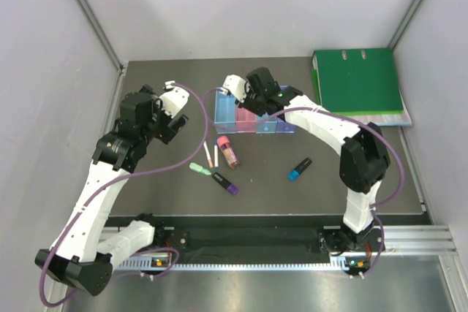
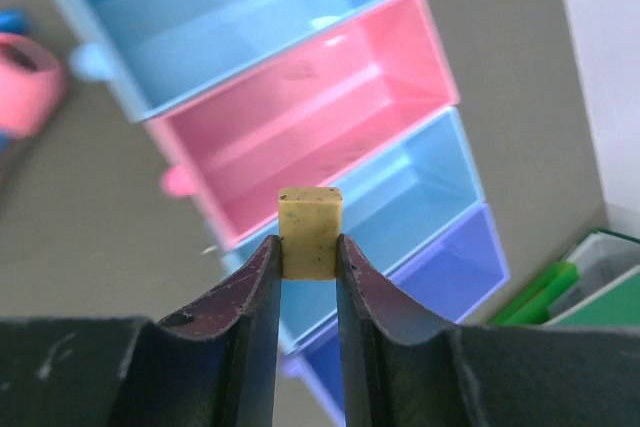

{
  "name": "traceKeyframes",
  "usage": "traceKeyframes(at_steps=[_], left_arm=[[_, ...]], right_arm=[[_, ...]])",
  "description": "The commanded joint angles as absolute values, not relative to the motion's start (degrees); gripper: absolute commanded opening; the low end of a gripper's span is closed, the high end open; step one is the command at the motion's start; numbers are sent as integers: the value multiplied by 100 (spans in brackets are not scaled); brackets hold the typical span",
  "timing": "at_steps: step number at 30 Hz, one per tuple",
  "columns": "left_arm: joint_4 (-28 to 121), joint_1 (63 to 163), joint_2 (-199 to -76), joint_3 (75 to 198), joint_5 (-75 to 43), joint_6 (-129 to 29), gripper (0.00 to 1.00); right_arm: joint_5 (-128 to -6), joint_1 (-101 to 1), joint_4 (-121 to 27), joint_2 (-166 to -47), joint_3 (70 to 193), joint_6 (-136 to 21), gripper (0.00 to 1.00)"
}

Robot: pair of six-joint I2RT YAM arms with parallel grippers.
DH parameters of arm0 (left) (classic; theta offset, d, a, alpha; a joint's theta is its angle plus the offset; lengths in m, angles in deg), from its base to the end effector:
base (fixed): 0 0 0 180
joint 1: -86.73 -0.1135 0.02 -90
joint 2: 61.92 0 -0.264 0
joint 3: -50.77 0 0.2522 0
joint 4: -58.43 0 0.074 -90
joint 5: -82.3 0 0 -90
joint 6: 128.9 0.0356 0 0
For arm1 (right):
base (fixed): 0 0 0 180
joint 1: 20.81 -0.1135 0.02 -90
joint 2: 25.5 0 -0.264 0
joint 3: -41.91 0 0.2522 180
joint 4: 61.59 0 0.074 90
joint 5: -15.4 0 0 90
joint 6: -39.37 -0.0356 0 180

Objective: Sort the stationery into containers
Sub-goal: Place the stationery in the storage box.

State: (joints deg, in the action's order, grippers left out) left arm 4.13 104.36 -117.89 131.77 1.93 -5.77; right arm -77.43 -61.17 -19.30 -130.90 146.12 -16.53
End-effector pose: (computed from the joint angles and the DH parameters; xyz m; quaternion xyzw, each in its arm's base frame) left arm 0.1885 -0.0537 0.3857 0.3302 0.7950 0.1397 0.4894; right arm 0.3225 0.2718 0.2874 -0.5479 0.7372 -0.0011 0.3954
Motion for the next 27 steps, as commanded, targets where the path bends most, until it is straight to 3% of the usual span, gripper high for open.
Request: traceKeyframes(at_steps=[1,19,25,27], left_arm=[[740,10448,-11606,13133,144,-638,99],[811,10448,-11641,12957,92,-787,99],[828,10448,-11685,12974,74,-778,99],[837,10448,-11703,12983,65,-778,99]], right_arm=[[-8119,-5729,-2418,-13667,15251,-1548,0],[-8215,-5263,-2726,-14705,15762,-1372,1],[-8251,-5184,-2744,-14758,15788,-1372,9],[-8251,-5175,-2744,-14749,15780,-1381,21]])
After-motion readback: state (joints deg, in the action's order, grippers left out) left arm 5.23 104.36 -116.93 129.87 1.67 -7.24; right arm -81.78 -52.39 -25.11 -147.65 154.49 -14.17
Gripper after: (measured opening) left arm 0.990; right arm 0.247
